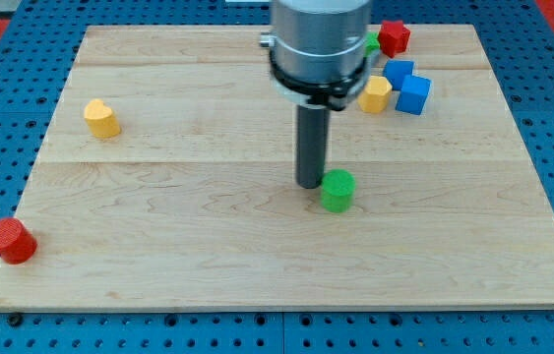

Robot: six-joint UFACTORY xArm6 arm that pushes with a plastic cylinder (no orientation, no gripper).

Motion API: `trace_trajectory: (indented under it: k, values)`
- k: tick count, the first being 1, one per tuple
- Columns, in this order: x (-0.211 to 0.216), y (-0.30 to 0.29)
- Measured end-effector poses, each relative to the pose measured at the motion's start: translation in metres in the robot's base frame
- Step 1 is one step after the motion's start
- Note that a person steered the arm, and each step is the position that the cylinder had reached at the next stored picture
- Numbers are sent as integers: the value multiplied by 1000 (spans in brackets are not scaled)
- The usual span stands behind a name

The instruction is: Move arm to the bottom left of the green circle

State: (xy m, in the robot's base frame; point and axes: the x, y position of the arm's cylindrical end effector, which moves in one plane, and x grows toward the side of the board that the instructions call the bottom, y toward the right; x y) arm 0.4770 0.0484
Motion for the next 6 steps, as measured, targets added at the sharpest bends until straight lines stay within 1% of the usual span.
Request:
trace_trajectory:
  k: [1, 4, 5, 6]
  values:
    - [38, -51]
    - [47, -66]
    - [49, -19]
    - [31, 17]
